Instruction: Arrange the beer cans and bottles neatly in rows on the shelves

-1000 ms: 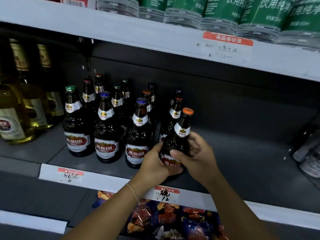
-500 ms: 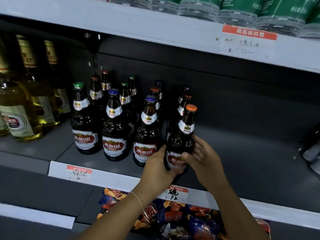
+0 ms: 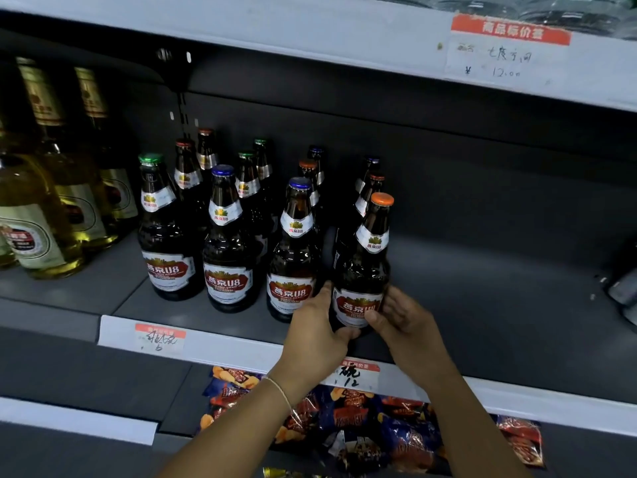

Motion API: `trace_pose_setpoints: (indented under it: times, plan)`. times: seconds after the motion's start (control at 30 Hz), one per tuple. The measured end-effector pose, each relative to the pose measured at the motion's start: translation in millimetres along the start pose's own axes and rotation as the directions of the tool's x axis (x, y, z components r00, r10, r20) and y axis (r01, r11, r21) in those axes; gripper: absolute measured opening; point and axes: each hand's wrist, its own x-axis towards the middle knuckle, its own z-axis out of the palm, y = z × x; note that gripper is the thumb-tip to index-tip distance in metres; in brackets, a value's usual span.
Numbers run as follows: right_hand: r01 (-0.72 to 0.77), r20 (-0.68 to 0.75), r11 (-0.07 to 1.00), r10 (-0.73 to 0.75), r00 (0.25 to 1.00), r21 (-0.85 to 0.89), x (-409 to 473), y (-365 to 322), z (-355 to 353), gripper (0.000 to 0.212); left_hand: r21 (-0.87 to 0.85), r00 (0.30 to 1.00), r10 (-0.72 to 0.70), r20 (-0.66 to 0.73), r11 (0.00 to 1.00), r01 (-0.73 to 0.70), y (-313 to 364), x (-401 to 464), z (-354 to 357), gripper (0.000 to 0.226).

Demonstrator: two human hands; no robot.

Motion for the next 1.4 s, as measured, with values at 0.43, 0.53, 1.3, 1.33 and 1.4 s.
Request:
trace_pose_setpoints:
  times: [0.43, 0.53, 1.3, 1.33, 1.4]
  plan:
    - [0.03, 0.016, 0.999, -0.03, 0.999, -0.027, 4, 6, 4, 0.048, 0.024, 1.0, -0.012, 0.003, 1.0, 0.012, 1, 1, -1, 0.07]
    - [0.036, 0.015, 0.999, -0.035, 0.999, -0.042, 4, 6, 5, 0.048, 0.033, 1.0, -0.001, 0.0, 0.999, 0.001, 1, 1, -1, 0.069]
    - [0.121, -0.317, 0.98, -0.066, 0.946, 0.155, -5, -1, -1, 0.024, 0.196, 0.999, 0.02, -0.025, 0.981, -0.015, 30, -33, -12, 0.057]
    - [0.128, -0.335, 0.978, -0.065, 0.94, 0.168, -7, -2, -3, 0.022, 0.196, 0.998, 0.051, -0.034, 0.98, -0.043, 36, -33, -11, 0.055]
    - [0.137, -0.347, 0.971, -0.063, 0.936, 0.195, -10, -7, -9, 0.025, 0.17, 0.992, 0.117, -0.049, 0.98, -0.107, 49, -30, -8, 0.05]
